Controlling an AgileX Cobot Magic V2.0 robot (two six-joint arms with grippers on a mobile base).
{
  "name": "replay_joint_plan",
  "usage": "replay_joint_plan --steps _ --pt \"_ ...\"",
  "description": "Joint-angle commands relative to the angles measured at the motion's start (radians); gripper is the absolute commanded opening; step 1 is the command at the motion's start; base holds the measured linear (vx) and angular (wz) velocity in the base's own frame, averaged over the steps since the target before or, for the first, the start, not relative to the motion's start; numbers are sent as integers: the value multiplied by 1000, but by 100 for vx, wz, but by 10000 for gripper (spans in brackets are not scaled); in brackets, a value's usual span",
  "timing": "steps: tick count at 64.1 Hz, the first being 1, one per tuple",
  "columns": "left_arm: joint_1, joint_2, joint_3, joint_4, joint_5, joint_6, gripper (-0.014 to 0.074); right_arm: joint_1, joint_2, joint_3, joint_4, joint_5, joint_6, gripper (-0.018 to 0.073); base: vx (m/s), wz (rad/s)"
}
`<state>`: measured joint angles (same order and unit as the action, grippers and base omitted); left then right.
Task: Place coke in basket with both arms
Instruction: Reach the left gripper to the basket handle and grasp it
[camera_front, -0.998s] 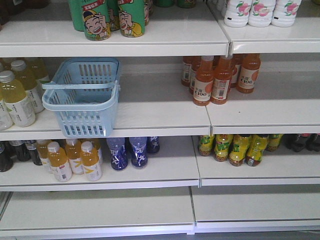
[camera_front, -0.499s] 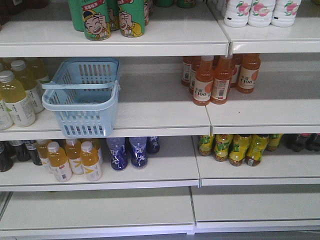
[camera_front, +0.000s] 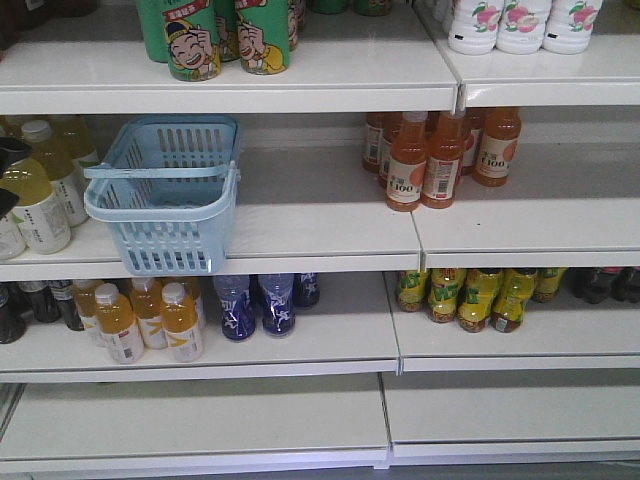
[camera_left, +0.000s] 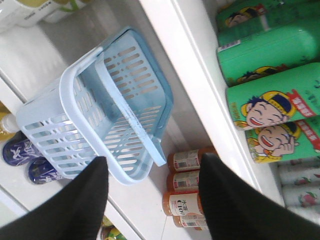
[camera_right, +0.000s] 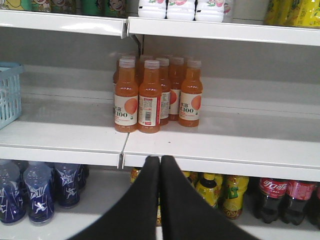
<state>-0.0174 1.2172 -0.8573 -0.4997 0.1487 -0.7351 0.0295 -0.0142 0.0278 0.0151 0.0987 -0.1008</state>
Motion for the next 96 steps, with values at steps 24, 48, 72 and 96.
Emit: replay_joint_plan --steps 24,48,72,96 --pt "-51 329 -286 -343 40 232 377 1 -9 8 -1 -78 -5 -10 0 0" --pt "-61 507 -421 -594 66 456 377 1 -9 8 -1 -78 -5 -10 0 0" --pt "-61 616 -523 -659 70 502 377 1 -9 8 -1 -78 -5 -10 0 0" --pt "-61 720 -626 -711 38 518 340 1 -9 8 -1 -78 -5 -10 0 0"
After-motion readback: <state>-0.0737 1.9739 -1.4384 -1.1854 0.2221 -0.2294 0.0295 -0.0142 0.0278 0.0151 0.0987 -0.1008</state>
